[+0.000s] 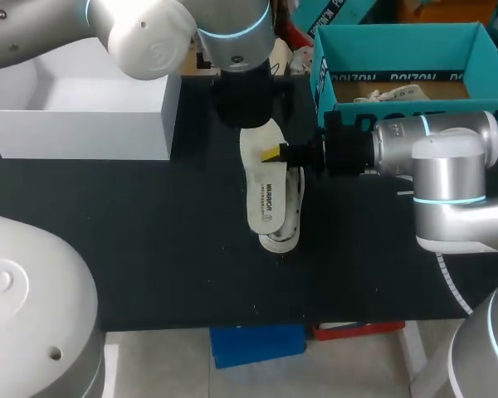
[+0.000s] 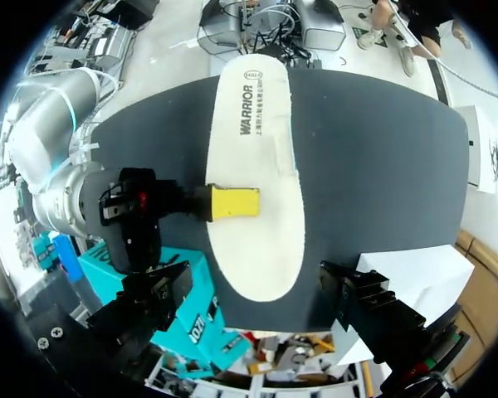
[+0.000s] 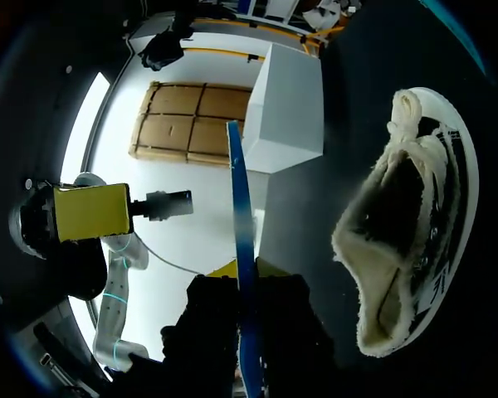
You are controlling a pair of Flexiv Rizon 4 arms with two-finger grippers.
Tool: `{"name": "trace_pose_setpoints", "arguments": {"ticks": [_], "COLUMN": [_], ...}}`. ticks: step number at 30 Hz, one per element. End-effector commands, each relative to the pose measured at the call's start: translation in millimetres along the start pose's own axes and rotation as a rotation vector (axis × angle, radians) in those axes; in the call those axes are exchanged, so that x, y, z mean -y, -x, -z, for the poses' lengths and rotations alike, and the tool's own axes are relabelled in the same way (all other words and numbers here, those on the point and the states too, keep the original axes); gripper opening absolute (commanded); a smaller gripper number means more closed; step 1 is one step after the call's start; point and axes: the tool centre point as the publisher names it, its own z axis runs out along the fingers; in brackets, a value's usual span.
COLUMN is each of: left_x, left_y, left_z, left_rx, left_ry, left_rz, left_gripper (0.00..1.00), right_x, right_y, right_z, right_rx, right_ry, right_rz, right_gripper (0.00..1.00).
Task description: Take the shoe out of the shoebox, open the shoe tongue, remove and reinsert the insole, then place the shoe into the shoebox
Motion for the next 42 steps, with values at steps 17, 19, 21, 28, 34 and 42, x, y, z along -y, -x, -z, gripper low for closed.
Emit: {"name": "trace_pose_setpoints", "arguments": {"ticks": [17,19,21,28,34,42], "left_x": [-21.7,-18.1,-13.1,16.2,50.7,94.6], "left_y": [5.8,4.1,2.0,-3.9,-9.2,-22.9], "left_z": [-18.4,-14.8,-10.6,5.1,13.9,14.4], "left_rx": [-0.006,-0.006,-0.007,-0.016,-0.021,-0.028], "left_ry": [-0.018,-0.016,-0.014,-0.006,-0.009,-0.032], "left_rz": [0.023,0.026,0.029,0.037,0.037,0.032], "left_gripper": [1.00,1.00,1.00,1.00,1.00,1.00], "right_x": [0.2,0.2,0.2,0.2,0.2,0.2], "right_y": [-0.5,-0.5,-0.5,-0.5,-0.5,-0.5], "right_z": [-0.5,-0.5,-0.5,-0.5,-0.5,-0.5], "right_rx": [0.003,0.003,0.003,0.003,0.003,0.003], "right_ry": [0.001,0.001,0.001,0.001,0.001,0.001], "right_rz": [-0.001,-0.001,-0.001,-0.001,-0.001,-0.001], "right_gripper": [0.00,0.00,0.00,0.00,0.00,0.00]}}
